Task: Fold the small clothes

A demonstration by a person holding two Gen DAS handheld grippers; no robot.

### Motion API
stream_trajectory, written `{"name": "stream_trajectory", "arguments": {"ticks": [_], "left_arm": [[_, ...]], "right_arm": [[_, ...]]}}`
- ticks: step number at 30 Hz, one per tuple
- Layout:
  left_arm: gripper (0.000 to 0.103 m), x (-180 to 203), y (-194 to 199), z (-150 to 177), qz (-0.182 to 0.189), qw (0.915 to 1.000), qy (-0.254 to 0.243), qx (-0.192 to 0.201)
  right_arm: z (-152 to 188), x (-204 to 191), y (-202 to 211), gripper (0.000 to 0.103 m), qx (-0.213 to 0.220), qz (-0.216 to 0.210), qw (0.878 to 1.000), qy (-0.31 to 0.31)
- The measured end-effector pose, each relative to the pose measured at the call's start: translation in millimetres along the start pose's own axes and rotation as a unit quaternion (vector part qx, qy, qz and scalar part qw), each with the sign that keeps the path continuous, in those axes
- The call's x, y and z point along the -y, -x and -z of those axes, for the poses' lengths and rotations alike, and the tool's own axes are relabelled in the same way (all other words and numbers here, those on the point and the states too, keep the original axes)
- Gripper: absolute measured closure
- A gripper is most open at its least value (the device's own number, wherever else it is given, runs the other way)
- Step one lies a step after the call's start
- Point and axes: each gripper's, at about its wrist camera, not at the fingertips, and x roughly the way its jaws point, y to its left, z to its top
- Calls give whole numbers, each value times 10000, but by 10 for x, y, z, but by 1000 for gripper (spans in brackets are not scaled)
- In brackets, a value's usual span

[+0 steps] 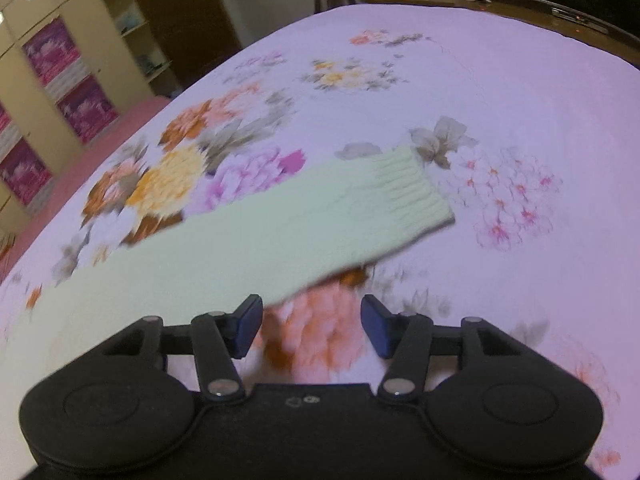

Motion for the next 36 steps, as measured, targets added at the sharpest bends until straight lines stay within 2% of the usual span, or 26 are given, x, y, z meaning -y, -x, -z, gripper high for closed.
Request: {"name": "stream_trajectory", "arguments": {"ticks": [3,5,8,11,13,16,20,23,25,28,29,32,33,34,35,36], "left_arm": [[0,-61,-51,-26,34,9999,96,12],[0,-98,-80,-40,74,9999,124,17],[0,-127,-102,-50,106,9998,115,87],[0,-154,-108,-68,142,9997,154,89],[0,-184,-99,-89,165,9996,216,102],[0,-250,-64,-130,223,9990,357,121],[0,-401,8,-179,338,9972,630,214],[0,-535,55,-198,323,9959,798,279],[0,-624,73,-193,226,9956,855,310],[0,-736,77,-169,93,9955,885,314],[0,-762,77,-164,68,9956,881,305],[0,-797,73,-142,179,9957,861,290],[0,-779,68,-140,282,9957,843,276],[0,-752,72,-135,396,9956,811,261],[0,-703,67,-130,547,9953,766,246],[0,-645,62,-121,696,9947,714,237]], "right_arm": [[-118,-14,-96,56,138,97,9998,-61],[-175,-28,-170,81,192,160,9997,7],[-231,-40,-217,97,309,197,9993,91],[-249,-165,-115,98,562,33,9978,348],[-238,-364,14,98,705,-295,9947,682],[-179,-845,241,99,846,-935,9834,1302],[136,-1681,488,99,803,-1953,9517,2228],[563,-2313,556,99,463,-2655,9168,2946],[915,-2674,537,97,156,-2957,8871,3540],[1442,-3050,490,70,-199,-3115,8473,4297],[1603,-3126,503,65,-200,-3101,8311,4613],[1900,-3214,633,62,60,-3046,7812,5449],[1932,-3206,675,61,61,-3096,7683,5602],[1913,-3171,698,62,36,-3139,7624,5658],[1848,-3108,717,59,50,-3137,7692,5567],[1748,-3027,715,57,55,-3085,7848,5375]]}}
